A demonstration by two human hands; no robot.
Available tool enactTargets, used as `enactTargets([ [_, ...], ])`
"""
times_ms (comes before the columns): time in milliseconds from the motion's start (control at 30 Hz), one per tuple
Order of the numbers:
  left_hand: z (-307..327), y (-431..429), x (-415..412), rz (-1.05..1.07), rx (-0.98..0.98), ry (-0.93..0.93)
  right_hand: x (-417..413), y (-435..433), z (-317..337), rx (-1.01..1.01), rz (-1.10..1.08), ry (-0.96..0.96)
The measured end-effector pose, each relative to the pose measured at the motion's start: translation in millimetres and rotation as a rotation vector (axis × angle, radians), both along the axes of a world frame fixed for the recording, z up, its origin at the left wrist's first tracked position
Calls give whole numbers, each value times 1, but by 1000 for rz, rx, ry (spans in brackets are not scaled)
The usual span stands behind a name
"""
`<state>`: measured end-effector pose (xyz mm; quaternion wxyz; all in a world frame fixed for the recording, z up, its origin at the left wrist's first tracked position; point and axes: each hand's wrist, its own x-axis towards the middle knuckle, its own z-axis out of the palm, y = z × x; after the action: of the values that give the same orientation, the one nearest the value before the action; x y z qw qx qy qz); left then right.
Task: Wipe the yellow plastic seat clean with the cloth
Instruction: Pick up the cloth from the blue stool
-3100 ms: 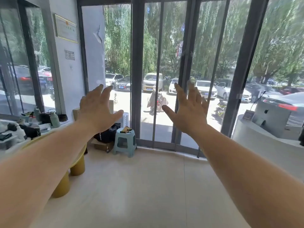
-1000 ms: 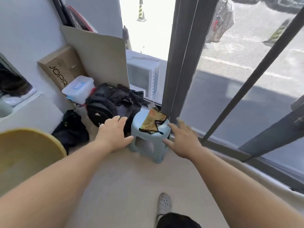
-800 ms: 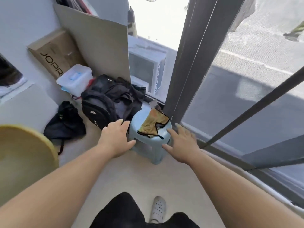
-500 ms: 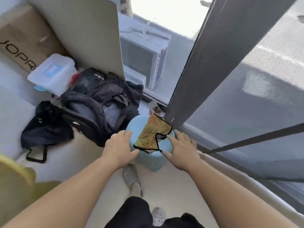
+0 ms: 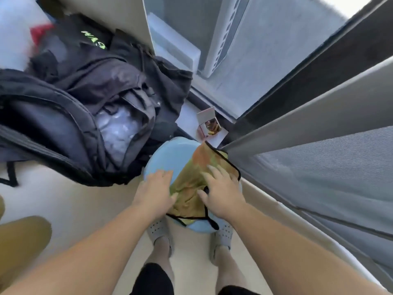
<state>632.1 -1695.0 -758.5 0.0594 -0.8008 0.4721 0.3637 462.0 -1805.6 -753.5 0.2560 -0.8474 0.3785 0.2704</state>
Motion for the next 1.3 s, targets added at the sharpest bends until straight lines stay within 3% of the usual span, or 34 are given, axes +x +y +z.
enactTargets([
  [200, -49, 13, -17, 187, 23, -56, 11, -23, -57, -113, 269, -99],
  [300, -57, 14, -23, 236, 17, -42, 13, -28, -69, -282, 349, -172],
  [400, -59, 15, -20, 255, -14, 15, 15, -28, -67, -428, 426, -214],
  [500, -41, 12, -14, 319, -72, 156, 16, -35, -47, -403, 468, -123],
  [667, 45, 14, 0, 347, -163, 257, 6, -47, 25, -185, 493, -179],
  [867, 185, 41, -6, 457, -319, 81, 3, -40, 160, -82, 249, -279],
  [1000, 263, 84, -16, 553, -392, -84, 18, -11, 229, -28, 332, -333],
  [1100, 302, 131, -13, 654, -431, -121, 41, 20, 271, 192, 344, -371],
  [1300, 346, 261, 3, 873, -522, -116, 93, 120, 334, 750, 164, -352],
])
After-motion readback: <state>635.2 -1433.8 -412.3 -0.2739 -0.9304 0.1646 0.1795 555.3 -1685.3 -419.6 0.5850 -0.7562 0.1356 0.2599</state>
